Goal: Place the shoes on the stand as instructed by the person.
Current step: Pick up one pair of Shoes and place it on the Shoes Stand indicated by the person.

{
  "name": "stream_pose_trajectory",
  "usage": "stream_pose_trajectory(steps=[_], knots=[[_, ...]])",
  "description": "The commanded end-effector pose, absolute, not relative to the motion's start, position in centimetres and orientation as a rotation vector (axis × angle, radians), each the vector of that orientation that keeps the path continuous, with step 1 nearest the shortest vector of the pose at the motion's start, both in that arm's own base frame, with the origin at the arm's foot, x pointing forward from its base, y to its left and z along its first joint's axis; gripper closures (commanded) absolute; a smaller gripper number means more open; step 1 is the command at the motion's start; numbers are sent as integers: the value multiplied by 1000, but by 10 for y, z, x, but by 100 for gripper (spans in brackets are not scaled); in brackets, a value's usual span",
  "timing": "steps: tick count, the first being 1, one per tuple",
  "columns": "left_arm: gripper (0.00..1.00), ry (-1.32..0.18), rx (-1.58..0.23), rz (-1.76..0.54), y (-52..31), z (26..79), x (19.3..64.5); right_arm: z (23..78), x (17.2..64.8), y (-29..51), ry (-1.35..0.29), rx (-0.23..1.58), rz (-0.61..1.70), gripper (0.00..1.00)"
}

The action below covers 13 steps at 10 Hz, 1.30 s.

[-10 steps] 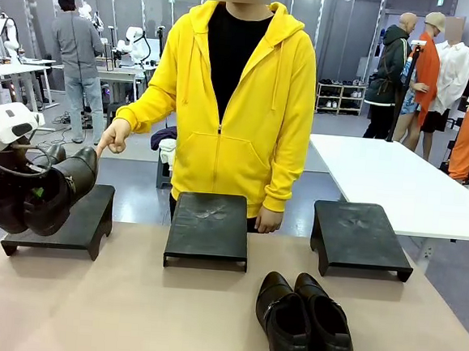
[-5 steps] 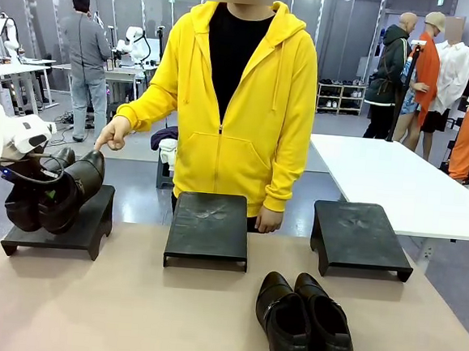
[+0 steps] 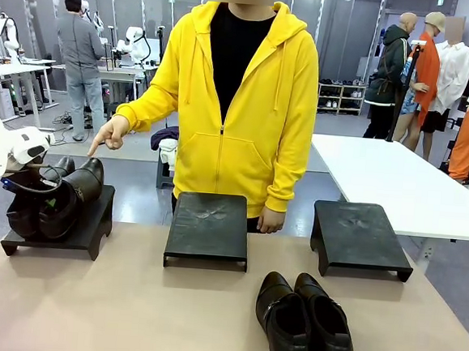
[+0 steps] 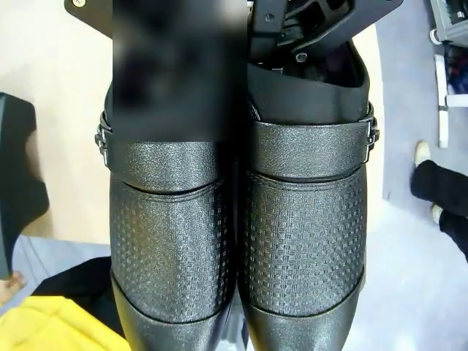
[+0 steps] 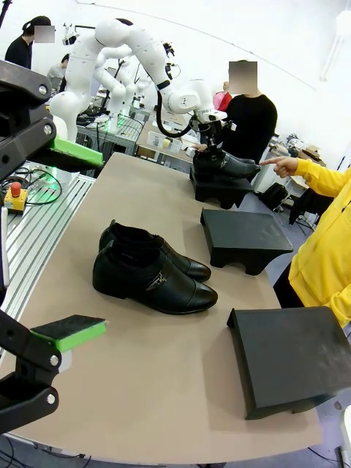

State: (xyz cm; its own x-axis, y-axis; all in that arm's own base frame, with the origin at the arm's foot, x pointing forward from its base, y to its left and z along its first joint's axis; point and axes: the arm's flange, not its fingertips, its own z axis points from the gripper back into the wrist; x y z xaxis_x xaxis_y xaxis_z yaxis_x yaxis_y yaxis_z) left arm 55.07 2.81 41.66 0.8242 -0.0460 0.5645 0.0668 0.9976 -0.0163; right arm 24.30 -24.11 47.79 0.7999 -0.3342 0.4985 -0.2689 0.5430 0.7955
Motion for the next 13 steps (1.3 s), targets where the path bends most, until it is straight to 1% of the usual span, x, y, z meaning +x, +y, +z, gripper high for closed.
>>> stream_pose_trajectory(steps=[1,3,7,8,9,10,11,12,13], knots=[[92,-661,-42,-74,35,417,559,479,242,-241,-683,1027,-33,0],[92,-651,-41,-59,36,408,561,479,242,-241,-683,1027,-33,0],[92,-679,-39,-53,29,409,565,479,242,-241,-683,1027,-33,0],[65,-678,-38,-43,29,410,566,479,242,-241,-683,1027,-33,0],[50,-680,-33,-39,29,411,566,479,242,-241,-683,1027,-33,0],[23,-681,-32,-36,29,412,566,479,242,-241,-683,1027,-33,0],[7,-680,-28,-40,28,411,564,479,242,-241,-683,1027,-33,0],[37,-675,-14,-28,28,411,562,479,242,-241,-683,1027,-33,0],[0,-668,-12,-21,29,411,559,479,242,-241,-683,1027,-33,0]])
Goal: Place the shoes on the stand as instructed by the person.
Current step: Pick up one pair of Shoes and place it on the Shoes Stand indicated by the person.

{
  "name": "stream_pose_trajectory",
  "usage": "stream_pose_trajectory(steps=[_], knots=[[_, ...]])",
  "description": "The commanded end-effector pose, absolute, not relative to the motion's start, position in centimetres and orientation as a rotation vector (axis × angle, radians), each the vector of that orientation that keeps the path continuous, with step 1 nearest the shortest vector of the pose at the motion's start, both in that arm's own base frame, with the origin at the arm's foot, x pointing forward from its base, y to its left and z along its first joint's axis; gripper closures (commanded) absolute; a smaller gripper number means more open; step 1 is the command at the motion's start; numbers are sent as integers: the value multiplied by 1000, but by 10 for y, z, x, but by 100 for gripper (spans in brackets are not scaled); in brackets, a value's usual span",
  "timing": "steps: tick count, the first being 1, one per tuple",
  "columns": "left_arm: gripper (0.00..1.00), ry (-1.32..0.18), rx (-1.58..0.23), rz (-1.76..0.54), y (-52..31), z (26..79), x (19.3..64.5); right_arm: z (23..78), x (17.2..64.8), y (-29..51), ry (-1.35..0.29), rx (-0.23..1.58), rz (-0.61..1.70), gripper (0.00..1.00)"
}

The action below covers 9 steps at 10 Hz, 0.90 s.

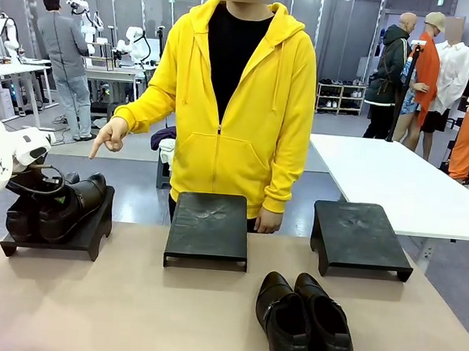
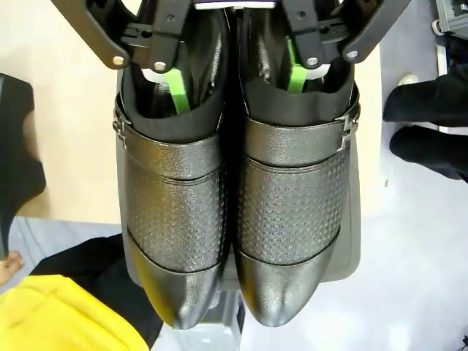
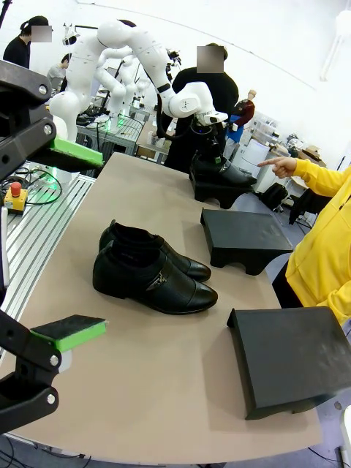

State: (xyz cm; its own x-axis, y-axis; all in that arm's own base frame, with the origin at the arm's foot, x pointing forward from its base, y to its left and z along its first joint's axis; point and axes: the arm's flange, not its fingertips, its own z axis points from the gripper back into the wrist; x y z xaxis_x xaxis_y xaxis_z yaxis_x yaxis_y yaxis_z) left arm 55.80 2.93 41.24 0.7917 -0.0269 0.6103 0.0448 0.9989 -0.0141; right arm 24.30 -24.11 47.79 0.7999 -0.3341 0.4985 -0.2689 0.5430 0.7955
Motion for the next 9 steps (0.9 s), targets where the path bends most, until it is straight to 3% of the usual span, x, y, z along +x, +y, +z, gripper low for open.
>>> stream_pose_trajectory(steps=[1,9], knots=[[0,-662,-11,-19,29,413,558,479,242,-241,-683,1027,-33,0],[0,-654,-14,-30,32,414,557,479,242,-241,-683,1027,-33,0]])
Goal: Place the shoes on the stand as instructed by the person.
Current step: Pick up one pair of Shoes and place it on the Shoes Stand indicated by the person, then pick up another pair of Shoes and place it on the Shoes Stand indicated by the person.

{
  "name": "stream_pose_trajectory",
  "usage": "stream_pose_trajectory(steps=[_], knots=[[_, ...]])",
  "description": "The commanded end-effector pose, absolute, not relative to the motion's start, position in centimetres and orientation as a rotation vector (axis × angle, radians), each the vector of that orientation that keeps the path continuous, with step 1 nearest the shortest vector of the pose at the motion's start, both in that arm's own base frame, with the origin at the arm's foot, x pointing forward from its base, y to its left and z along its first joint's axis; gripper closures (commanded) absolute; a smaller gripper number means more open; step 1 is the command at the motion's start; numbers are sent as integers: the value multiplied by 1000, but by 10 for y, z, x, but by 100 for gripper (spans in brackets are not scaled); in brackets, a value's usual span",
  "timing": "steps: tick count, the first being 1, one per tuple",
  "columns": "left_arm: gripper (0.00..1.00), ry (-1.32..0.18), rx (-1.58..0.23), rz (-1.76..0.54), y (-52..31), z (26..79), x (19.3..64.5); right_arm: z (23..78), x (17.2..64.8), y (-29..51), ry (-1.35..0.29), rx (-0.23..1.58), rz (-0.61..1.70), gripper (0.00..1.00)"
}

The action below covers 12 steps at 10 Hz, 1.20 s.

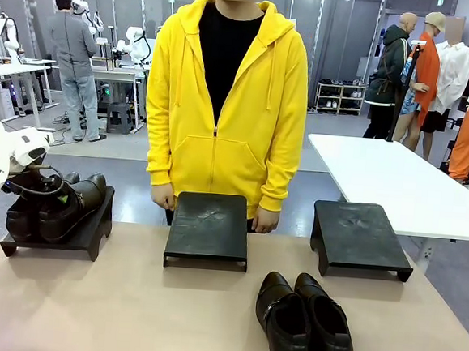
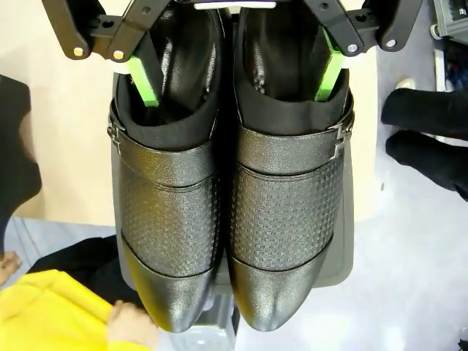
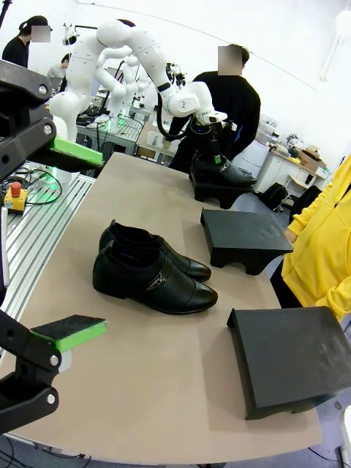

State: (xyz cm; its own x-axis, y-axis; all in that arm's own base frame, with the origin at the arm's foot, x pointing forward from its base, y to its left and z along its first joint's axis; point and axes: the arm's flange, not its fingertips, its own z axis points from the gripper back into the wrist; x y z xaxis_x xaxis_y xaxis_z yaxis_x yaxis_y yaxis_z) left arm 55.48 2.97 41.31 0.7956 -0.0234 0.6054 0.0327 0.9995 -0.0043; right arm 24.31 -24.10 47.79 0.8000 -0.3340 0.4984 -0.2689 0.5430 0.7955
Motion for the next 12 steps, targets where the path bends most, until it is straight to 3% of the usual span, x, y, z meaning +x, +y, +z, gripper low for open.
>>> stream_pose_trajectory(steps=[1,10,12], knots=[[0,-654,-14,-30,32,414,557,479,242,-241,-683,1027,-33,0],[0,-650,-15,-30,30,413,555,479,242,-241,-683,1027,-33,0],[0,-472,-77,-34,42,455,538,479,242,-241,-683,1027,-33,0]])
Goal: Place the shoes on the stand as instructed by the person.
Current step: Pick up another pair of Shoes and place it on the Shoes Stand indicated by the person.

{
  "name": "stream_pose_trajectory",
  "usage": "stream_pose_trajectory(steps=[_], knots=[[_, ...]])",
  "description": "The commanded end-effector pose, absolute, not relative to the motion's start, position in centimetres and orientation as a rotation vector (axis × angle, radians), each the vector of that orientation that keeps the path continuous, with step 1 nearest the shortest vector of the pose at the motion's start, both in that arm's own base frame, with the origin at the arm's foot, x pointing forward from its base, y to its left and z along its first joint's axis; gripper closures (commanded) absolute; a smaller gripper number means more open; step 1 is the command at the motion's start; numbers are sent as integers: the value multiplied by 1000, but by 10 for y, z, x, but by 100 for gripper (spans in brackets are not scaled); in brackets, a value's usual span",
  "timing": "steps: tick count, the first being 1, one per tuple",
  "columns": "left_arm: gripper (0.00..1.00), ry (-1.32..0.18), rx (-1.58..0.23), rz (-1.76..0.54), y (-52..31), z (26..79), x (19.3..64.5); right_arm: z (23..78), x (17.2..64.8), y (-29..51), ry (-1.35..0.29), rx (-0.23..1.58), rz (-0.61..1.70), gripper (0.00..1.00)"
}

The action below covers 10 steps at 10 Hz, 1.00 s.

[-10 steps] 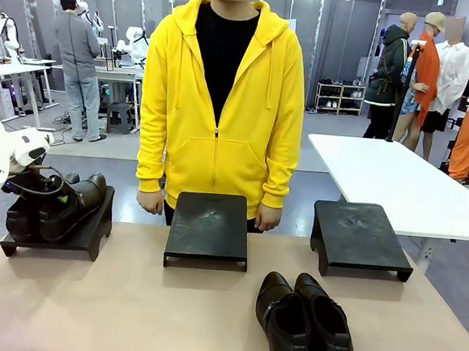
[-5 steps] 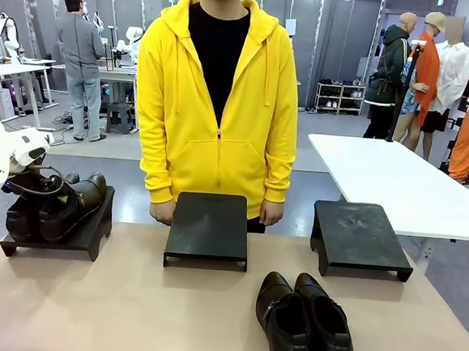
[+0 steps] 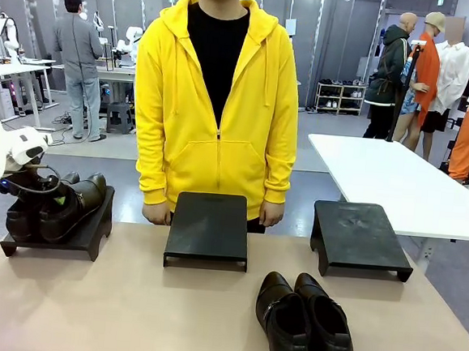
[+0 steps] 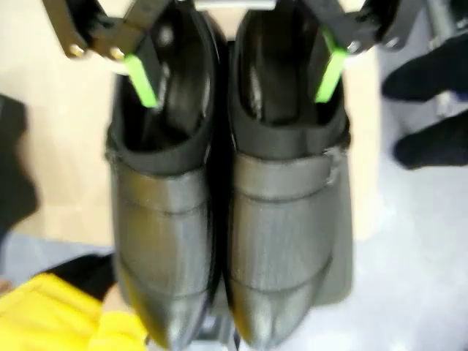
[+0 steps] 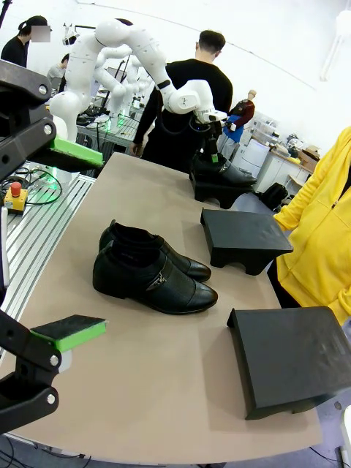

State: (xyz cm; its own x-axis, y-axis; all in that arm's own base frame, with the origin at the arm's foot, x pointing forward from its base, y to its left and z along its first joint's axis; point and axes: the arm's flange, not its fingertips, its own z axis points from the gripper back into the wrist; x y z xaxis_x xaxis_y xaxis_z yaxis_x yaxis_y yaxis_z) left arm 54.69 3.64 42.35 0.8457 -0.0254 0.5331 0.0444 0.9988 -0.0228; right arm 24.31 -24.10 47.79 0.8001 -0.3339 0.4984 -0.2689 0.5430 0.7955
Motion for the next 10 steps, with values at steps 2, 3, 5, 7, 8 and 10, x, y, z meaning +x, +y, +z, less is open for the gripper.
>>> stream_pose_trajectory(steps=[2,3,5,7,8,10], knots=[[0,-432,-103,-129,66,495,506,479,242,-241,-683,1027,-33,0],[0,-411,-212,-125,86,516,488,479,242,-241,-683,1027,-33,0],[0,-359,-394,-151,128,540,445,479,242,-241,-683,1027,-33,0],[0,-302,-627,-82,183,538,398,479,242,-241,-683,1027,-33,0],[0,-297,-765,-80,207,531,376,479,242,-241,-683,1027,-33,0],[0,-282,-943,-105,245,508,333,479,242,-241,-683,1027,-33,0]])
